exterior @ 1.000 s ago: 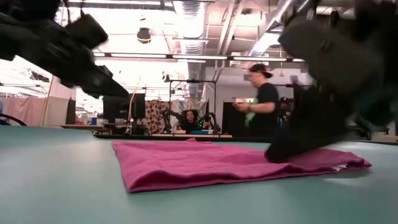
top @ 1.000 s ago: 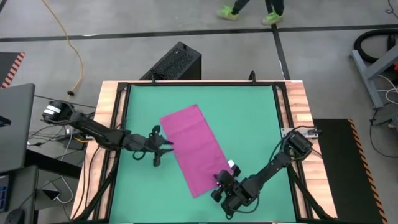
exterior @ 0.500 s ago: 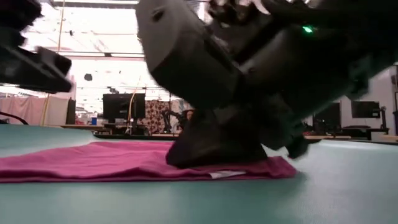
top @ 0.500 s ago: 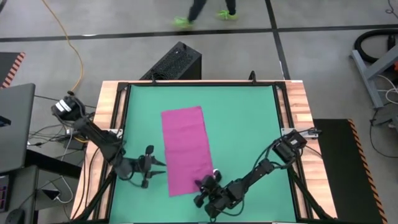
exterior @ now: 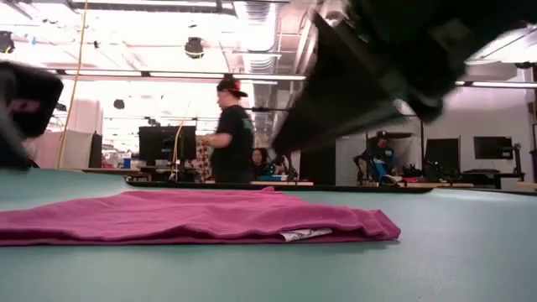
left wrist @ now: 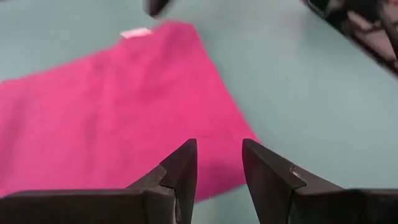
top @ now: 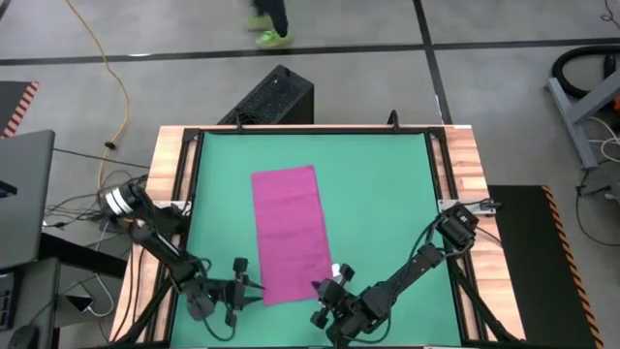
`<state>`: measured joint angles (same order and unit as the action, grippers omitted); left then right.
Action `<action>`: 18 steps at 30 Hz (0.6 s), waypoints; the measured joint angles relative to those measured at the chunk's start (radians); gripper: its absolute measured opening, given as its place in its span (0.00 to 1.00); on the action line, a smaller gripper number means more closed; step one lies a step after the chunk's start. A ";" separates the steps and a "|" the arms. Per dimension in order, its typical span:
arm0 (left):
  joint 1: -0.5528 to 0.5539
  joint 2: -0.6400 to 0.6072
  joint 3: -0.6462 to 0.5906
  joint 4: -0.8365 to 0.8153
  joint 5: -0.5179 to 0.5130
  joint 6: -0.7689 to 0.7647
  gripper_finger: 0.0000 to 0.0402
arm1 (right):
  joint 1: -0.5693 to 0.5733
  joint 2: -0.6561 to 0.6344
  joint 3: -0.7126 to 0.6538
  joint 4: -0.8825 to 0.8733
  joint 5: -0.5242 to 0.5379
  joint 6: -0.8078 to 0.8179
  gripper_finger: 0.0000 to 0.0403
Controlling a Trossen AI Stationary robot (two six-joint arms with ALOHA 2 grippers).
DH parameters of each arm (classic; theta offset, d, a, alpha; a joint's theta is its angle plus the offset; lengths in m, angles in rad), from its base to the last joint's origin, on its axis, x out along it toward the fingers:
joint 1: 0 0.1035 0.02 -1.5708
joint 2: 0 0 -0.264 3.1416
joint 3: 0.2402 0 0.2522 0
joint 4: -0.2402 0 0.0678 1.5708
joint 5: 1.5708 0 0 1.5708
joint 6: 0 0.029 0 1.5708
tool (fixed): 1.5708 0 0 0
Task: Roll towel into tight, uniform cylinder
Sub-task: Roll the pink towel
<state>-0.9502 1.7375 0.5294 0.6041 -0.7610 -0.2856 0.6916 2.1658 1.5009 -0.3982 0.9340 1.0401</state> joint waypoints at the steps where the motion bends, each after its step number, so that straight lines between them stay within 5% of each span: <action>1: -0.003 0.026 0.015 -0.013 0.003 -0.016 0.30 | 0.005 0.000 0.000 -0.035 0.000 0.034 0.03; 18: -0.009 0.120 0.065 -0.104 0.008 -0.170 0.30 | 0.004 0.042 0.000 -0.264 -0.139 0.296 0.03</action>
<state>-0.9596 1.8580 0.5941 0.5005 -0.7535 -0.4555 0.6958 2.2076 1.5009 -0.6625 0.7948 1.3362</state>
